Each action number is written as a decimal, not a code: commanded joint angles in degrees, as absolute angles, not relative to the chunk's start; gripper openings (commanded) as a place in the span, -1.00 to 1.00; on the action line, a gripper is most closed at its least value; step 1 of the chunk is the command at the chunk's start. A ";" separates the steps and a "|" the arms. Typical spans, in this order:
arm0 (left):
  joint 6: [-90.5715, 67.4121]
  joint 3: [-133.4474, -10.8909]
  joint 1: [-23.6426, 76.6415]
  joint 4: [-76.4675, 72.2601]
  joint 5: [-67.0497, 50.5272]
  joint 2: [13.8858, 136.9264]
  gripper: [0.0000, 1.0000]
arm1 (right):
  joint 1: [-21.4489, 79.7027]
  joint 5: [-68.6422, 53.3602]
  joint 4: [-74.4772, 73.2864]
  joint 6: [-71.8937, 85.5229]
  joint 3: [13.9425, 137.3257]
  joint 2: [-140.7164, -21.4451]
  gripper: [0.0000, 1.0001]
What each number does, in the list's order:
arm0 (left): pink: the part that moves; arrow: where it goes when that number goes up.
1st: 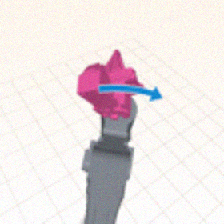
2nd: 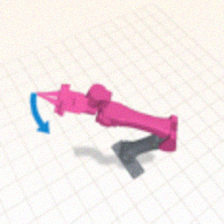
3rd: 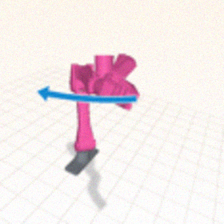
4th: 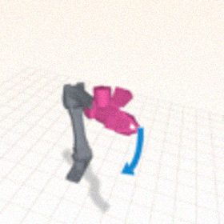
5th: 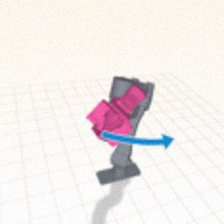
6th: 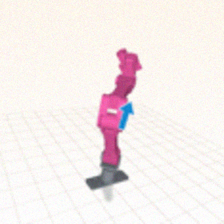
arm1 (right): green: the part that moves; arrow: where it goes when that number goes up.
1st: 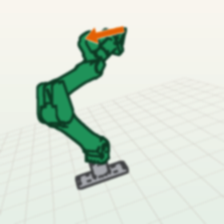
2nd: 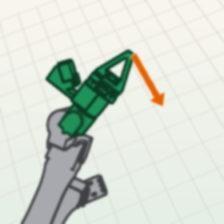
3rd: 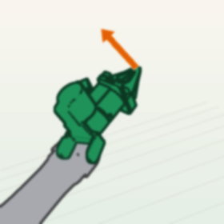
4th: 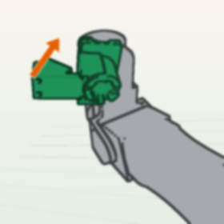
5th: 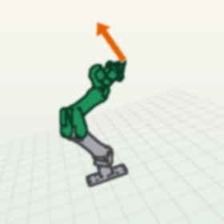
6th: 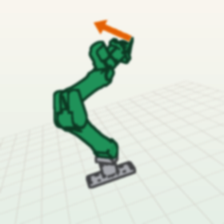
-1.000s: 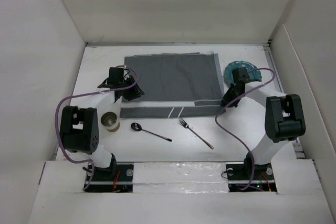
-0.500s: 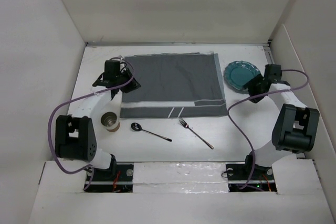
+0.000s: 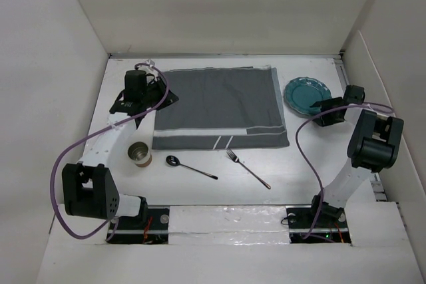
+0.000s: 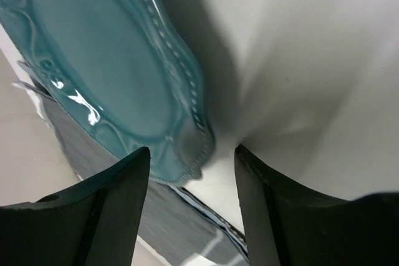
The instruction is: Set the dinner table for one person
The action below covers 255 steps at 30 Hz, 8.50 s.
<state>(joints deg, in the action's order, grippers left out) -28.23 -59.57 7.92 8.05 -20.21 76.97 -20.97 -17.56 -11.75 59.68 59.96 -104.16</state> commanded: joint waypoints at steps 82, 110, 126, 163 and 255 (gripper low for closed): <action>-23.90 -80.86 8.09 25.58 -11.77 59.42 -0.80 | 25.56 -3.70 -26.72 41.05 81.83 -96.08 -0.54; -44.12 -85.34 8.09 30.58 -11.77 34.80 0.00 | 65.21 -3.96 -24.95 45.17 120.05 -132.70 0.27; -39.90 -84.91 8.09 33.84 -13.27 34.19 0.00 | 60.48 -2.20 -21.97 49.49 124.37 -126.84 -1.00; -52.54 -63.12 8.09 65.13 21.00 46.01 0.15 | 57.74 -15.64 -14.24 40.08 48.45 -68.58 -1.00; -29.44 -59.86 2.81 41.75 -8.88 48.96 -0.25 | 51.24 -51.15 -18.54 23.03 87.37 -120.32 0.00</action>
